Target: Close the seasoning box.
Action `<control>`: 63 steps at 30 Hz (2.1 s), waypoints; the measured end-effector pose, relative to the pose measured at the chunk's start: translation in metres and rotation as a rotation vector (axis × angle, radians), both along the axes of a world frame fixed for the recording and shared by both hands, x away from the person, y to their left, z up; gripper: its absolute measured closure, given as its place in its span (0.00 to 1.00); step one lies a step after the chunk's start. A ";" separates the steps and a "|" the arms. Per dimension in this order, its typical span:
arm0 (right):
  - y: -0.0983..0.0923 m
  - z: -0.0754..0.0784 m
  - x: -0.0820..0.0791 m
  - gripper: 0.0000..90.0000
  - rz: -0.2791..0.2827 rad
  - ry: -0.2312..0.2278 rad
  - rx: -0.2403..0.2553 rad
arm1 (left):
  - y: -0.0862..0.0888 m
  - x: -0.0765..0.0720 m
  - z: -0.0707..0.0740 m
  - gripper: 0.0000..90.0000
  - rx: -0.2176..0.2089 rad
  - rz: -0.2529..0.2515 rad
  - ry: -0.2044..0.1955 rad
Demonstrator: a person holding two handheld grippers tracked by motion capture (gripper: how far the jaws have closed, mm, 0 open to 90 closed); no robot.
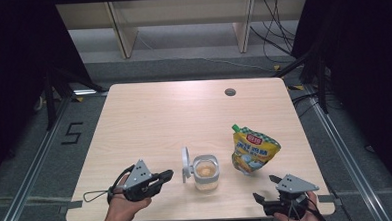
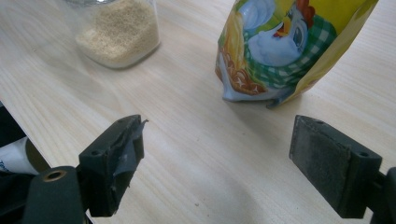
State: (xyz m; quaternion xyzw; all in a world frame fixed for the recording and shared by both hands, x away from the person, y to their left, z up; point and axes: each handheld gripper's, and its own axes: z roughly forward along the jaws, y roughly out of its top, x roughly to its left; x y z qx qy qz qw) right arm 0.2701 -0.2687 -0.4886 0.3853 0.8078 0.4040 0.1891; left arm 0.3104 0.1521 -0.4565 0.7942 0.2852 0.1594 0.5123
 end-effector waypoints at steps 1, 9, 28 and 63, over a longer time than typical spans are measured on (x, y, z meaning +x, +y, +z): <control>-0.001 0.000 0.001 0.21 0.010 -0.005 -0.005 | -0.003 0.001 0.001 0.97 0.000 -0.006 -0.002; -0.002 -0.001 0.002 0.22 0.012 -0.027 -0.020 | -0.016 0.004 0.011 0.98 0.001 -0.029 0.003; -0.002 -0.002 0.003 0.23 0.018 -0.004 -0.006 | -0.025 0.007 0.028 0.99 0.012 -0.056 -0.021; -0.002 -0.003 0.003 0.23 0.015 -0.017 -0.023 | -0.020 0.008 0.034 0.71 -0.011 -0.103 -0.033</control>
